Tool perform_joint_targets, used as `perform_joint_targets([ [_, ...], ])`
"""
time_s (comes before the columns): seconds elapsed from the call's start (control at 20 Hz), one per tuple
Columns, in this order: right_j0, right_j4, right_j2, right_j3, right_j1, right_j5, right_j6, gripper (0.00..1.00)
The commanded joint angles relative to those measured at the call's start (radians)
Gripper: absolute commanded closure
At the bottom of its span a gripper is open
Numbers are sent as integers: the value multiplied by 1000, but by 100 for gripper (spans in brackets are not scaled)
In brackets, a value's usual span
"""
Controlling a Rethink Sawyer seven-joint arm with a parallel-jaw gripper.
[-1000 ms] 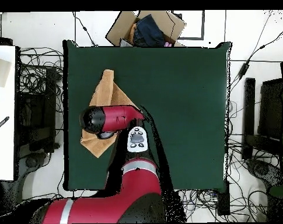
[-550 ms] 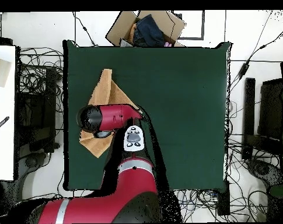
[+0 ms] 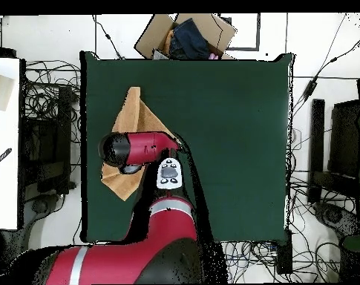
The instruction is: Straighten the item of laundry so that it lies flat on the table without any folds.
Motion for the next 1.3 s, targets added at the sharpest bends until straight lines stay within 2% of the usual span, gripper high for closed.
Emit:
perform_joint_targets([
  [0.05,62,36,-64,-39,32,-43,339,100],
  [0.6,169,74,-158,-60,32,-28,389,100],
  [1.0,212,105,-194,-77,52,-27,419,100],
  [1.3,244,87,-231,-129,85,-5,444,100],
])
